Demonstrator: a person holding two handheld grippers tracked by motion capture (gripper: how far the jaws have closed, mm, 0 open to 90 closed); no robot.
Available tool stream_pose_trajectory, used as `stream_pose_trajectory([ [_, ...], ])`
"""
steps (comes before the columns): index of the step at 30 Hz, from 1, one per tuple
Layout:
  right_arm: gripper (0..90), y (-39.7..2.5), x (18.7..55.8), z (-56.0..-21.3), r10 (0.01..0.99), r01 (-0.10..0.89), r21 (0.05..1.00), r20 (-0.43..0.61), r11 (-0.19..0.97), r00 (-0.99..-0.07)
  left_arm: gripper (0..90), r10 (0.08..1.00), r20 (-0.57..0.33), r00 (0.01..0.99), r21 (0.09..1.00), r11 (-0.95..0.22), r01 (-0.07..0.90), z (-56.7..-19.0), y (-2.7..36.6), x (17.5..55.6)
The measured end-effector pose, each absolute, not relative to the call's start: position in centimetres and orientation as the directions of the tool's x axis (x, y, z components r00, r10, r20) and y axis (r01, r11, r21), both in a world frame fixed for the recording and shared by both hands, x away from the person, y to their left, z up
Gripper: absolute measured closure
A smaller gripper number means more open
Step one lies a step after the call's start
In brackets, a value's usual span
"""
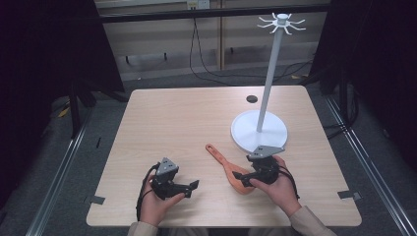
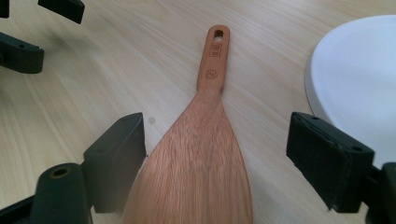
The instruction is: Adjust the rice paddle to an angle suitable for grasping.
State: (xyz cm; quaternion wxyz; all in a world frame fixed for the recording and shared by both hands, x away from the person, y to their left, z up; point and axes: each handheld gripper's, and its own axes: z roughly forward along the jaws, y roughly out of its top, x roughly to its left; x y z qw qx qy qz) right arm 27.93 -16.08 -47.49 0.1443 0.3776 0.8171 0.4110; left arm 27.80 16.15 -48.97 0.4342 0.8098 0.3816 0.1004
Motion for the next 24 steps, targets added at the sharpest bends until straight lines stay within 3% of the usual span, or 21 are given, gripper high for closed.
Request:
stream_pose_trajectory([
  [16,38.8,-13.2,30.1,-47.6,0.705,0.528,0.733,0.093,0.429,-0.703,7.0,0.724,-0.153,0.673,0.799,-0.310,0.515,-48.3,17.1,27.5],
  [24,46.2,-12.2,31.1,-48.8,0.737,0.548,0.724,0.081,0.420,-0.671,8.8,0.732,-0.149,0.665,0.807,-0.298,0.509,-48.3,17.4,27.6],
])
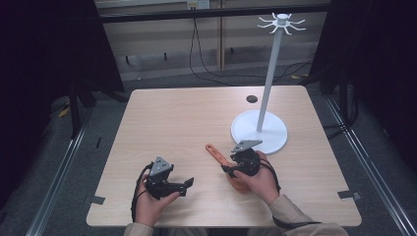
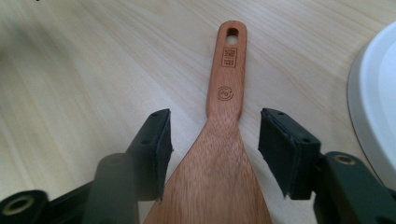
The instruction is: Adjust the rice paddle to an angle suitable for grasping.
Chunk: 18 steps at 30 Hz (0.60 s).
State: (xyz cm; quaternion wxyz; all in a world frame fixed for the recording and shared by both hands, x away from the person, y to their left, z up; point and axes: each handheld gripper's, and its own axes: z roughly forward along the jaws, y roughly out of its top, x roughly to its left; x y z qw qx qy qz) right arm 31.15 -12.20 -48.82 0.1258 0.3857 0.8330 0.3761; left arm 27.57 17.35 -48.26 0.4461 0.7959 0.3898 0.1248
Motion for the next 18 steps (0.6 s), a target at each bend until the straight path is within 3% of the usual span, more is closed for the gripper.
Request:
stream_pose_trajectory([
  [15,55.4,-11.0,32.4,-49.9,0.775,0.572,0.710,0.059,0.410,-0.629,8.8,0.732,-0.153,0.664,0.805,-0.298,0.513,-48.4,17.5,27.7],
  [18,63.8,-10.7,32.6,-50.3,0.775,0.571,0.700,0.038,0.429,-0.630,8.8,0.731,-0.144,0.667,0.808,-0.302,0.506,-48.2,17.6,27.7],
])
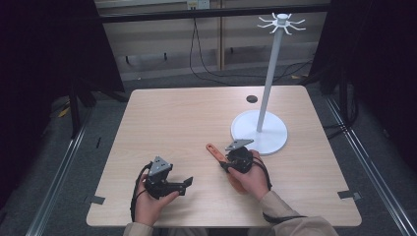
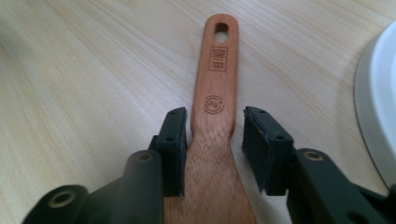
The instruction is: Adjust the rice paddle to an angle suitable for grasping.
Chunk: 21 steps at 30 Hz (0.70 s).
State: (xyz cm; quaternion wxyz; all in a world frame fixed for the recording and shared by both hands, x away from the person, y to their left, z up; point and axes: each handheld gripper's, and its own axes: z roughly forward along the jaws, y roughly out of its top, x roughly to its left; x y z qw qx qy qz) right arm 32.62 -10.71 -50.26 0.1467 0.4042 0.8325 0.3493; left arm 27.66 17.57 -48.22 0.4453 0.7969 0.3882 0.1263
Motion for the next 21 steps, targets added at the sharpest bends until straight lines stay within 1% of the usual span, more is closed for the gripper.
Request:
stream_pose_trajectory([
  [2,65.6,-10.9,32.7,-50.2,0.783,0.585,0.700,0.058,0.410,-0.619,8.8,0.734,-0.142,0.664,0.808,-0.301,0.506,-48.3,17.6,27.7],
  [3,65.6,-10.9,32.7,-50.2,0.783,0.585,0.700,0.058,0.410,-0.619,8.7,0.734,-0.142,0.664,0.808,-0.301,0.506,-48.3,17.6,27.7],
  [5,68.6,-11.5,32.6,-50.1,0.782,0.594,0.687,0.060,0.418,-0.620,8.3,0.742,-0.149,0.654,0.811,-0.286,0.510,-48.3,17.6,27.7],
  [7,68.8,-11.7,32.5,-50.0,0.780,0.592,0.684,0.054,0.426,-0.624,8.1,0.740,-0.143,0.657,0.812,-0.292,0.506,-48.2,17.7,27.7],
  [10,68.9,-13.3,32.0,-49.9,0.781,0.606,0.677,0.075,0.417,-0.621,8.0,0.743,-0.152,0.652,0.816,-0.278,0.507,-48.1,17.6,27.7],
  [17,68.9,-16.2,30.6,-49.8,0.773,0.606,0.673,0.082,0.423,-0.630,8.0,0.734,-0.152,0.662,0.812,-0.289,0.507,-48.3,17.2,27.8],
  [20,68.9,-18.2,29.5,-49.7,0.774,0.620,0.661,0.092,0.424,-0.627,8.0,0.732,-0.153,0.664,0.809,-0.293,0.509,-48.3,16.8,27.8],
  [21,68.9,-18.2,29.5,-49.7,0.774,0.620,0.661,0.092,0.424,-0.627,8.0,0.732,-0.153,0.664,0.809,-0.293,0.509,-48.3,16.8,27.8],
])
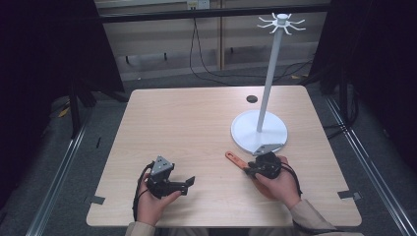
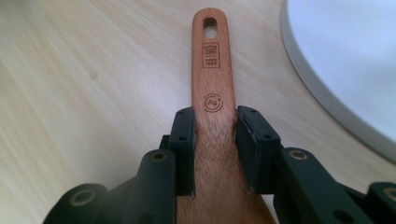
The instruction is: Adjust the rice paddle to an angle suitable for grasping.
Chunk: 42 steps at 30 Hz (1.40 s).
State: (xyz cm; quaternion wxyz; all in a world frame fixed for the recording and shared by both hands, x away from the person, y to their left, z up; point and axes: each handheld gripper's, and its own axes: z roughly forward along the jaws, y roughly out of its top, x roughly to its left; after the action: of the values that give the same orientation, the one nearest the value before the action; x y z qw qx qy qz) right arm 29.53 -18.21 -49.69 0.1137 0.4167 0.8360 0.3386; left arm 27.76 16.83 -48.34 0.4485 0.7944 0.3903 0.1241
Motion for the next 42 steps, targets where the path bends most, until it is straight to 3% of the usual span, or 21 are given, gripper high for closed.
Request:
stream_pose_trajectory([
  [14,68.4,-22.2,27.8,-49.0,0.772,0.666,0.597,0.116,0.448,-0.625,8.0,0.724,-0.151,0.673,0.806,-0.303,0.508,-48.4,16.6,27.9],
  [19,60.8,-21.8,28.3,-48.7,0.776,0.682,0.561,0.108,0.469,-0.622,8.0,0.722,-0.149,0.675,0.806,-0.307,0.506,-48.4,16.4,28.0],
  [36,59.6,-18.9,30.5,-47.4,0.753,0.708,0.363,0.022,0.607,-0.657,8.0,0.727,-0.148,0.671,0.802,-0.308,0.511,-48.5,16.5,28.1],
  [42,61.5,-18.2,31.2,-47.1,0.770,0.741,0.297,0.028,0.603,-0.638,8.0,0.726,-0.141,0.673,0.803,-0.314,0.506,-48.5,16.4,28.0],
])
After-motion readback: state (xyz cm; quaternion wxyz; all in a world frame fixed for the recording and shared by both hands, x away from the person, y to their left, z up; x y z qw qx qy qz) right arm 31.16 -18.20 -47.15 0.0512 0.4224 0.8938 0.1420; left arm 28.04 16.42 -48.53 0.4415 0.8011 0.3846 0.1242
